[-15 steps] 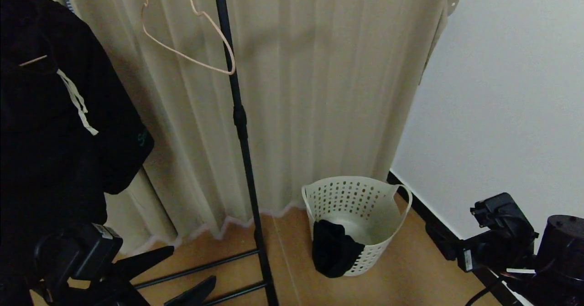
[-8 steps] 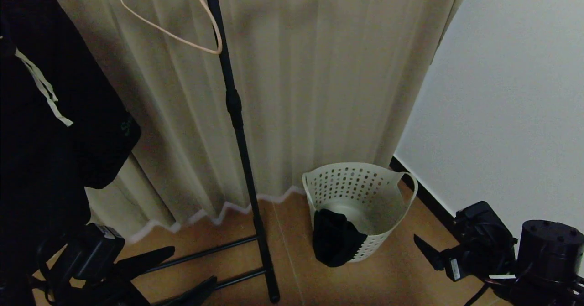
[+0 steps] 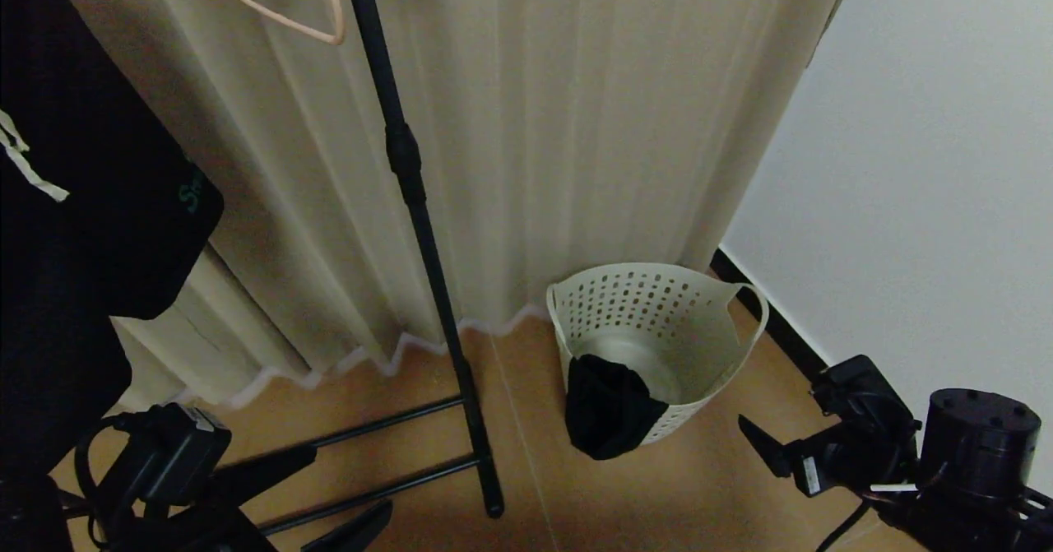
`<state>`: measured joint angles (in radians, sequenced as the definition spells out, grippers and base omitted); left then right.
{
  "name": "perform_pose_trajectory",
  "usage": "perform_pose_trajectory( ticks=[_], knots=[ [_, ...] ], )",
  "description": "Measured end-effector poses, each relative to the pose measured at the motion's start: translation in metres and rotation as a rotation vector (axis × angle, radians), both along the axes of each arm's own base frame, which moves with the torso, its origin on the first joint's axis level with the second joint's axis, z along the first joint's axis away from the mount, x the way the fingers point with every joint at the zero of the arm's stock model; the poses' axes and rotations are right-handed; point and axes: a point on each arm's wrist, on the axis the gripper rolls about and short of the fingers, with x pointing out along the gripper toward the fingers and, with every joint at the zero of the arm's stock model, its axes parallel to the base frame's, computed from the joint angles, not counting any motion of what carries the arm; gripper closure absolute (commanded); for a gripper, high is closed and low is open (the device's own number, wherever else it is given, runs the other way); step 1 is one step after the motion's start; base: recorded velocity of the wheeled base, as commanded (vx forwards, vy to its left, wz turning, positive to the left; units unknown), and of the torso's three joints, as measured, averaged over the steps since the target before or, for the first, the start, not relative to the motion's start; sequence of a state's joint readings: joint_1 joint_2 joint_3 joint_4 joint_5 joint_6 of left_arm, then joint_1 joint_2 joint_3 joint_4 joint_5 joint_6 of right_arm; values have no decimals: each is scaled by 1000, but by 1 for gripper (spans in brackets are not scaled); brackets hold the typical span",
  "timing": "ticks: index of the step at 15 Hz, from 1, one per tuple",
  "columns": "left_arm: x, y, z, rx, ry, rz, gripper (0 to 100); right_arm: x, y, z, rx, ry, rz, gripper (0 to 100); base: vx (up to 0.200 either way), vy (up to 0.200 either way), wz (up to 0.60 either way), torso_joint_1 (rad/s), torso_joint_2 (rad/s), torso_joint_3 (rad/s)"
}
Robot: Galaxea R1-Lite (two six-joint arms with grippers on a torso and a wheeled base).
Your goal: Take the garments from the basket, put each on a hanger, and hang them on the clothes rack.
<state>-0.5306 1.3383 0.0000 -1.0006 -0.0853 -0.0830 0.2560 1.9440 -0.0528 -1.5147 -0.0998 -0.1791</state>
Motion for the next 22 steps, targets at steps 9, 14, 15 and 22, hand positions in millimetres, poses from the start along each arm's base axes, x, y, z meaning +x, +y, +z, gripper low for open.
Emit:
perform_pose_trajectory(
  ticks=[9,14,15,22],
  knots=[
    [3,0,-3,7,23,10,0,77,25,-12,4,1,4,0,0,0,0,1,3,-129],
    [3,-1,-3,5,14,-4,0,132,55,8,37,112,5,0,0,0,0,0,0,0],
    [3,-2,-2,2,14,-14,0,145,62,15,45,119,5,0,0,0,0,0,0,0],
    [2,-3,-2,2,14,-29,0,199,80,-19,37,180,-40,0,0,0,0,0,0,0]
  ],
)
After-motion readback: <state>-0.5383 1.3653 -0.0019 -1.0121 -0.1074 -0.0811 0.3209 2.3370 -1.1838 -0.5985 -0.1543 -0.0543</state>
